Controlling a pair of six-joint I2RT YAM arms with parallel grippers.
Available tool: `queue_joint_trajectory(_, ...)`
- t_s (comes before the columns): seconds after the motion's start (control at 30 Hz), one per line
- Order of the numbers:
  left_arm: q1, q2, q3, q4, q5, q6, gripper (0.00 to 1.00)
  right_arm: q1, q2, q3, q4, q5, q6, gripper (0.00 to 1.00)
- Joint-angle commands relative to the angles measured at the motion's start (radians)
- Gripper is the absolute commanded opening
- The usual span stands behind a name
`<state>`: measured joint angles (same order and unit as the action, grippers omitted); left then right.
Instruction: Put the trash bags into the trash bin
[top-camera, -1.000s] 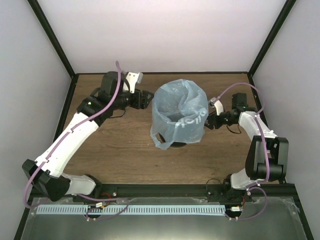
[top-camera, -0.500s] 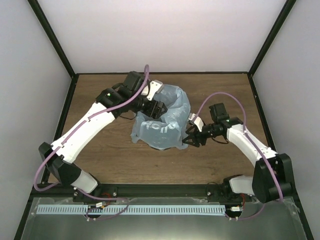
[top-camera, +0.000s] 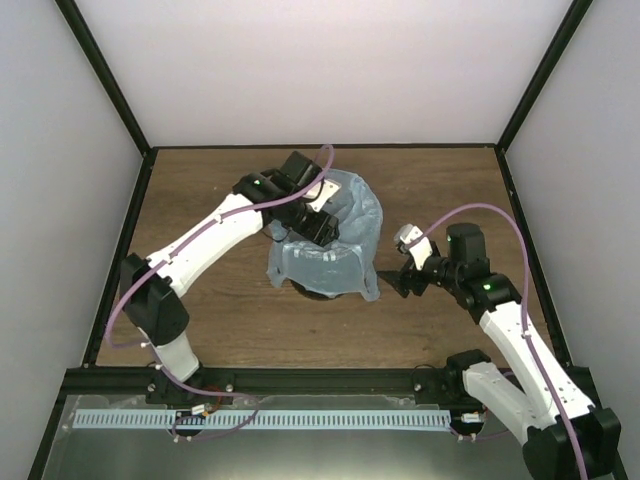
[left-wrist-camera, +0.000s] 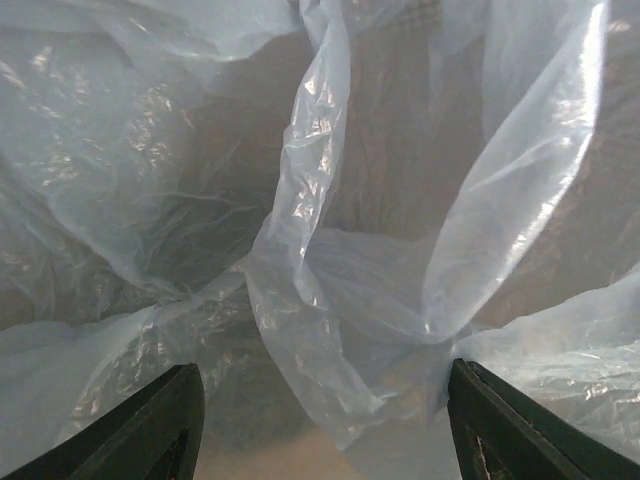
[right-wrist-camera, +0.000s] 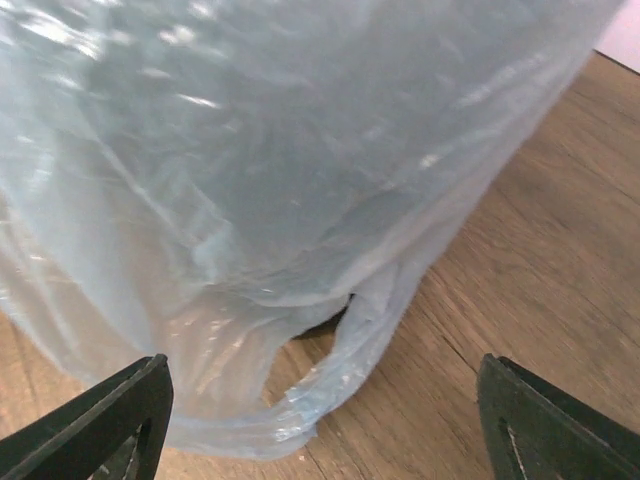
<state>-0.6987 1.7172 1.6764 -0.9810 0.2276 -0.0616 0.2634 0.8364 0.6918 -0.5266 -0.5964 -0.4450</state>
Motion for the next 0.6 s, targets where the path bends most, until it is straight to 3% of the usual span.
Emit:
queue_joint_trajectory(0.0, -0.022, 0.037, 0.031, -0.008, -0.029, 0.028, 0.67, -0.001, -0.011, -0.016, 0.092, 0.148, 0.076, 0.85)
queue_joint_trajectory(0.57, -0.052, 0.185, 0.037, -0.055, -0.102, 0.007, 0.62, -0.001, -0.003, -0.031, 0.095, 0.131, 0.060, 0.86)
